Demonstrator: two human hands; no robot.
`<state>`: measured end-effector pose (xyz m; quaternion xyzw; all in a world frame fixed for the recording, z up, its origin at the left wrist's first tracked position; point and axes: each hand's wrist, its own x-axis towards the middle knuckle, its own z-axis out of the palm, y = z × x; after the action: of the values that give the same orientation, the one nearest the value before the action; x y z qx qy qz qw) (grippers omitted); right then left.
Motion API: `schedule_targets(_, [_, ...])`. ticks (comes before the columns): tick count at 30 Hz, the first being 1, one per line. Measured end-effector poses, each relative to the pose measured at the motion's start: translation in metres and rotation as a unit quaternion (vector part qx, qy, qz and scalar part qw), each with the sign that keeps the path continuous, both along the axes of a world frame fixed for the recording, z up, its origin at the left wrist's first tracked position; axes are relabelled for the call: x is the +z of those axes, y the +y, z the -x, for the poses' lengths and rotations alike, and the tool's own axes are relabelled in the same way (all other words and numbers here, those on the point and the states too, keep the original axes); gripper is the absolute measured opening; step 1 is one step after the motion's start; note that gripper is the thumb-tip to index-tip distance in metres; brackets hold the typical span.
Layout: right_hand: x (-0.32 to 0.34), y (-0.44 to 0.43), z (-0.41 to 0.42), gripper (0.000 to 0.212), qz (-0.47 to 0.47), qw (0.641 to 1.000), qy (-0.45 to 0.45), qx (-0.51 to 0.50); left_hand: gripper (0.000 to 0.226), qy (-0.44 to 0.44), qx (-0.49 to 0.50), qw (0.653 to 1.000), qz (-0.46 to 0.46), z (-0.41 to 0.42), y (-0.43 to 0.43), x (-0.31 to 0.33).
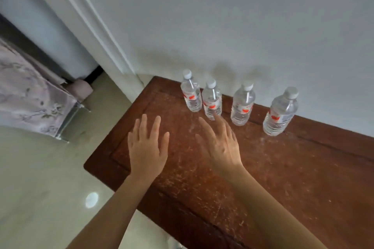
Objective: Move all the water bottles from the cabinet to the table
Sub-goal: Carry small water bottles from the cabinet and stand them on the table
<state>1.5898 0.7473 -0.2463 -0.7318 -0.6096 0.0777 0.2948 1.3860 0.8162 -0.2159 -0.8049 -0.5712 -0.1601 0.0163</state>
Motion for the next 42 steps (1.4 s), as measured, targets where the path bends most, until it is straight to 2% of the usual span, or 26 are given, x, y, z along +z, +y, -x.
schedule_targets(6, [0.065,0.038,0.126,0.049,-0.099,0.989,-0.022,0.111,0.055,-0.055,0.135,0.985,-0.095,0.135,-0.019,0.054])
schedule_targets(13, [0.086,0.018,0.397,0.050,-0.124,0.955,-0.033,0.269,0.050,-0.066,0.284,0.940,-0.179,0.390,-0.119,0.076])
schedule_targets(16, [0.101,-0.017,0.544,0.051,-0.129,0.923,-0.017,0.362,0.051,-0.032,0.382,0.900,-0.207,0.516,-0.188,0.091])
schedule_targets(19, [0.117,-0.055,0.672,0.051,-0.142,0.876,-0.005,0.461,0.056,-0.026,0.511,0.842,-0.170,0.622,-0.268,0.104])
schedule_targets(23, [0.116,-0.097,0.788,0.051,-0.152,0.809,-0.012,0.568,0.061,-0.038,0.640,0.759,-0.114,0.700,-0.360,0.097])
schedule_targets(28, [0.100,-0.140,0.891,0.053,-0.147,0.740,-0.002,0.657,0.063,-0.037,0.720,0.689,-0.070,0.755,-0.436,0.083])
schedule_targets(33, [0.081,-0.173,1.015,0.054,-0.117,0.672,0.027,0.731,0.064,-0.029,0.783,0.620,-0.042,0.822,-0.472,0.076])
schedule_targets(38, [0.076,-0.168,1.138,0.054,-0.135,0.616,0.051,0.774,0.062,-0.012,0.816,0.577,-0.035,0.924,-0.462,0.076])
schedule_targets(42, [0.087,-0.138,1.230,0.056,-0.138,0.608,0.046,0.780,0.064,-0.023,0.831,0.556,-0.016,1.017,-0.430,0.088])
